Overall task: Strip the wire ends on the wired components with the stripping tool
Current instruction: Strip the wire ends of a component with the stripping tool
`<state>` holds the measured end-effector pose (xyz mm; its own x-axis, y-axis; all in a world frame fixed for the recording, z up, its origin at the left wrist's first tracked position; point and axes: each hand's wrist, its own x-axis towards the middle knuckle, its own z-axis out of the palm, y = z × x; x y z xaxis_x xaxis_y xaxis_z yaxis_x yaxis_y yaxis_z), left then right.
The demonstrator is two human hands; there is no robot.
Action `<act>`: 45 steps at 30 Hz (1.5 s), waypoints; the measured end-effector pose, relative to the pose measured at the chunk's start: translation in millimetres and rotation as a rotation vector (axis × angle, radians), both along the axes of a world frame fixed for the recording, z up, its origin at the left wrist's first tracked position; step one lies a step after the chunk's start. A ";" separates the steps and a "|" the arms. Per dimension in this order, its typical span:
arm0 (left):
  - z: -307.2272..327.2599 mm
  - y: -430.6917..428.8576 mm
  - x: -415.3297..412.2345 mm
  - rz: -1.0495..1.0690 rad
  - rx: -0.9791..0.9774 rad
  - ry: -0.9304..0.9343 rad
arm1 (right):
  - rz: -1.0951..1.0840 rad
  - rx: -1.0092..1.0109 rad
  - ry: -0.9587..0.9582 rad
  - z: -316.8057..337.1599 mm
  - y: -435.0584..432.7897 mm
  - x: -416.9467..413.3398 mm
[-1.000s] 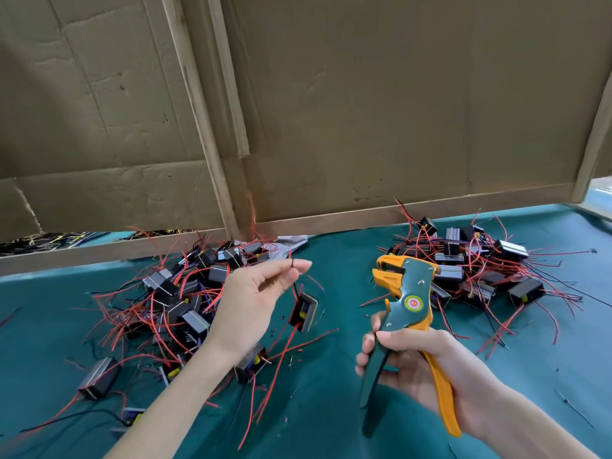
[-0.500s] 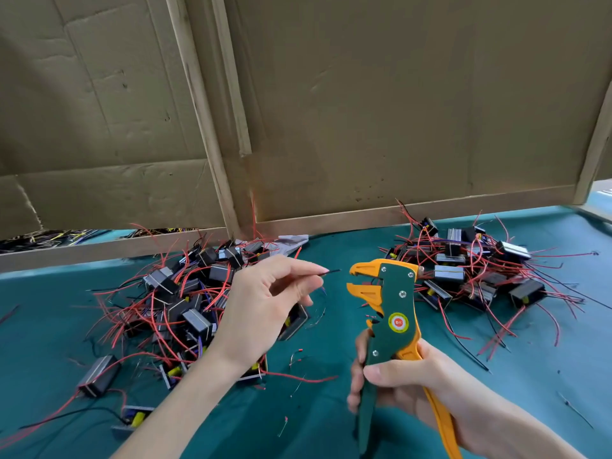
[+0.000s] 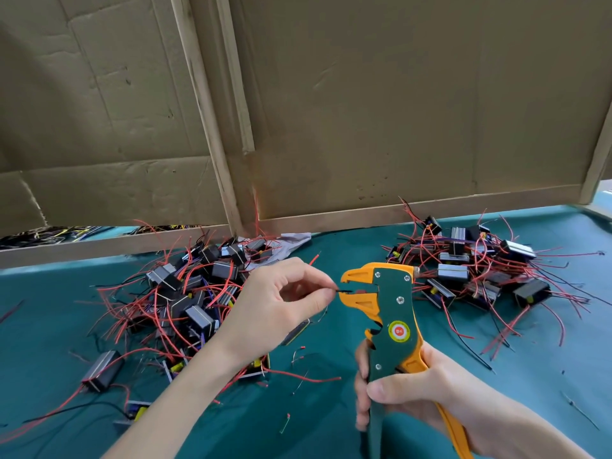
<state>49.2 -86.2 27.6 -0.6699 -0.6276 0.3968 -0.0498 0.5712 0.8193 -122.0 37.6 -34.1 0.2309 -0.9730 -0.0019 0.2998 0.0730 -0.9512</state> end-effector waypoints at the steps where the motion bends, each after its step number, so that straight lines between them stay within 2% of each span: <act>1: 0.3 -0.5 0.2 -0.008 0.003 -0.001 | 0.001 -0.002 0.008 0.7 0.3 0.4; 12: -1.0 -3.7 0.9 -0.113 0.130 0.011 | -0.064 0.032 0.037 11.8 5.9 7.8; 19: -15.6 -5.5 -3.6 -0.042 0.128 -0.051 | -0.356 0.120 0.044 -10.2 2.3 17.1; 23: -19.1 -5.1 -5.5 0.005 0.033 -0.023 | -0.198 0.047 -0.231 -4.7 -2.3 11.9; 25: -17.1 -6.6 -3.4 0.012 0.010 0.026 | -0.227 0.017 -0.259 -3.0 -5.4 6.1; 29: -12.0 -6.4 -1.2 -0.034 0.037 0.065 | -0.290 0.034 -0.215 1.3 -6.0 -7.4; 32: -8.3 -3.1 -1.1 -0.092 0.072 0.022 | -0.204 0.047 -0.128 7.0 -3.0 -8.1; 36: -4.8 1.4 -0.1 -0.098 0.007 -0.025 | -0.097 0.035 -0.071 10.2 2.4 -0.7; 45: -2.6 -1.0 2.0 -0.113 0.002 -0.073 | -0.027 0.041 0.031 10.9 4.9 0.0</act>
<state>51.2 -87.2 25.0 -0.7630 -0.5478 0.3432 -0.0448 0.5745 0.8173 -122.0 42.4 -23.2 0.2039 -0.9778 -0.0483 0.2722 0.1040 -0.9566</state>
